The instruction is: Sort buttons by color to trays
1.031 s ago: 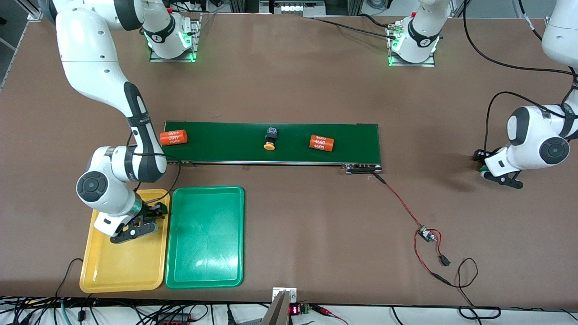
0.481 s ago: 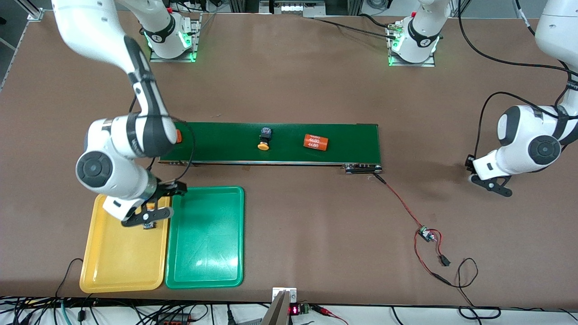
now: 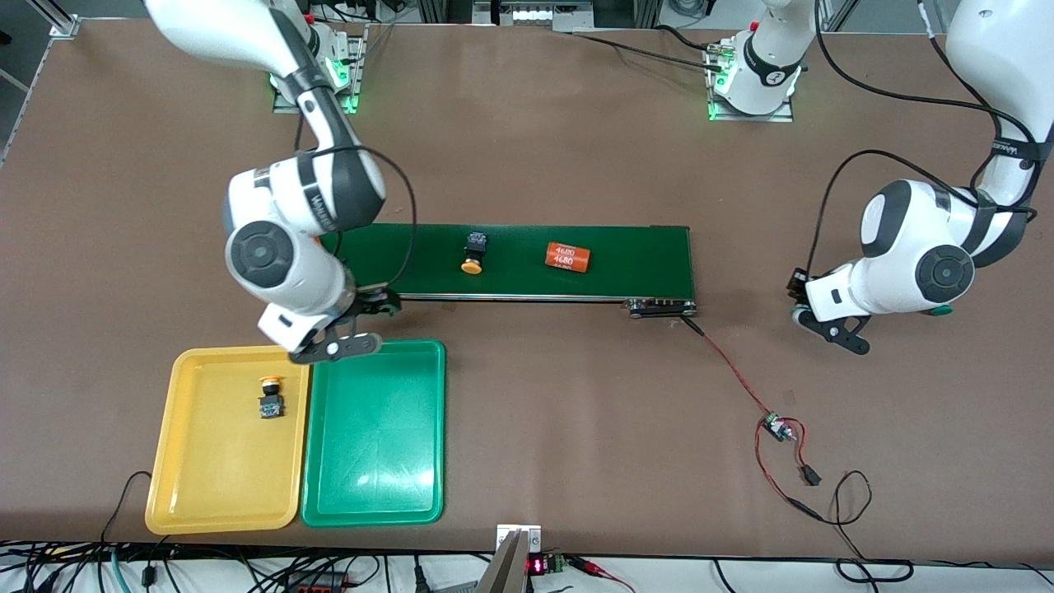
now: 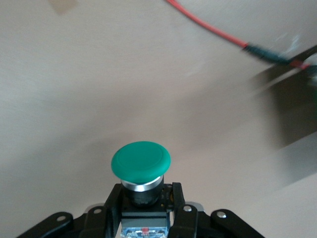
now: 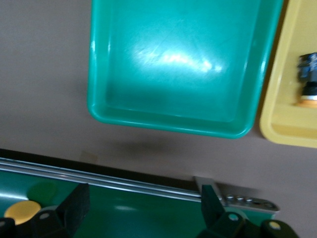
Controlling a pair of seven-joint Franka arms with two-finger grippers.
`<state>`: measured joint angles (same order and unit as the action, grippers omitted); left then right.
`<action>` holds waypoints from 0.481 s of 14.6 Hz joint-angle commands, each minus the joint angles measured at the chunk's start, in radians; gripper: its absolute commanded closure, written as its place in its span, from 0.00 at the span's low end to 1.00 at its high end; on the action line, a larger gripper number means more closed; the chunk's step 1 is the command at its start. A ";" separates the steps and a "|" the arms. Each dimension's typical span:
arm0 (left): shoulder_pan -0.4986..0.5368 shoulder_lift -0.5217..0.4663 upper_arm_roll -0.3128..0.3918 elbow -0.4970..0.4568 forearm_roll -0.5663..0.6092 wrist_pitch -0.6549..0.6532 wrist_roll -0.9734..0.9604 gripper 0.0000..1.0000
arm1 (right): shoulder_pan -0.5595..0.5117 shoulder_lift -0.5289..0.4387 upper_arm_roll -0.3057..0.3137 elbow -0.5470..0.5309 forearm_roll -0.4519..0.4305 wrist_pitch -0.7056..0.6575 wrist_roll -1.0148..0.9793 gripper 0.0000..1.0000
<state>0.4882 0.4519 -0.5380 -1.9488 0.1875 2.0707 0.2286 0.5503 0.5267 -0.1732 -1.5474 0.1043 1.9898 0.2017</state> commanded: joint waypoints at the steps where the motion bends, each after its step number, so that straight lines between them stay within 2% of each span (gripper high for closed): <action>1: -0.060 -0.022 -0.028 -0.004 -0.055 -0.049 -0.237 0.87 | 0.074 -0.040 -0.005 -0.071 0.009 0.041 0.137 0.00; 4: -0.112 -0.022 -0.134 -0.004 -0.109 -0.054 -0.492 0.85 | 0.149 -0.040 -0.005 -0.100 0.009 0.041 0.283 0.00; 7: -0.235 -0.016 -0.155 -0.004 -0.151 -0.015 -0.662 0.85 | 0.209 -0.042 -0.005 -0.128 0.009 0.041 0.406 0.00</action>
<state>0.3204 0.4513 -0.6960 -1.9498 0.0718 2.0416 -0.3503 0.7272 0.5223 -0.1701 -1.6156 0.1052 2.0158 0.5466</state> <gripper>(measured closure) 0.573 0.000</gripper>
